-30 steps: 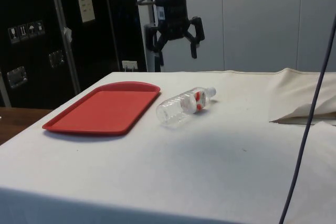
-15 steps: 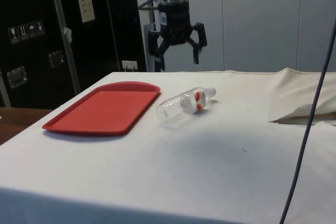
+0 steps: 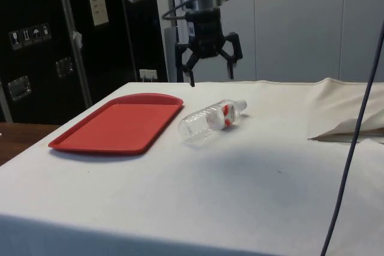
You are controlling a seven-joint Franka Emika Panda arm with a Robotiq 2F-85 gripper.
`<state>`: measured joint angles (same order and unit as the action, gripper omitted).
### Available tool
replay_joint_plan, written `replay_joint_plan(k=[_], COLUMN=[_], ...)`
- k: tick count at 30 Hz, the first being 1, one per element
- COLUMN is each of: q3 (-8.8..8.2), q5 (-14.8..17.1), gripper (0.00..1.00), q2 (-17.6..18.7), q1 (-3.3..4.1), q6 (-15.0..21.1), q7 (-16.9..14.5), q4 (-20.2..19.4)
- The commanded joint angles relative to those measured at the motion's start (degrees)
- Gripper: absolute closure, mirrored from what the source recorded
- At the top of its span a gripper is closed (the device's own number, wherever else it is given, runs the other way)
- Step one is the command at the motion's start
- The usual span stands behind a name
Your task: Place the bottle upright on the tray.
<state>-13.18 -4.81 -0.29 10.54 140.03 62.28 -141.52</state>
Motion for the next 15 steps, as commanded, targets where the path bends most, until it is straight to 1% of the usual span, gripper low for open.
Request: replay_joint_plan(k=[1,3,4,5,7,11,12,13,15], q3=[-0.06,-0.11,-0.06,-0.11,-0.23,-0.17,-0.23,-0.17,-0.11], q5=[0.1,0.1,0.0,0.1,0.3,1.4,0.7,2.4,3.4], gripper=[0.00,0.00,0.00,0.00,0.00,0.00,0.00,0.00,0.00], q2=[0.3,0.7,0.6,0.9,1.3,1.4,1.5,1.5,1.7], q1=[-0.06,-0.06,0.00,-0.06,-0.06,0.00,0.00,0.00,0.00], q6=[1.1,1.1,0.2,1.2,1.4,1.8,0.9,2.2,2.6], q7=[0.7,1.3,0.9,1.5,2.2,2.3,2.4,2.1,1.8], q4=[-0.2,-0.2,0.0,-0.2,-0.2,-0.3,0.0,-0.4,-0.5])
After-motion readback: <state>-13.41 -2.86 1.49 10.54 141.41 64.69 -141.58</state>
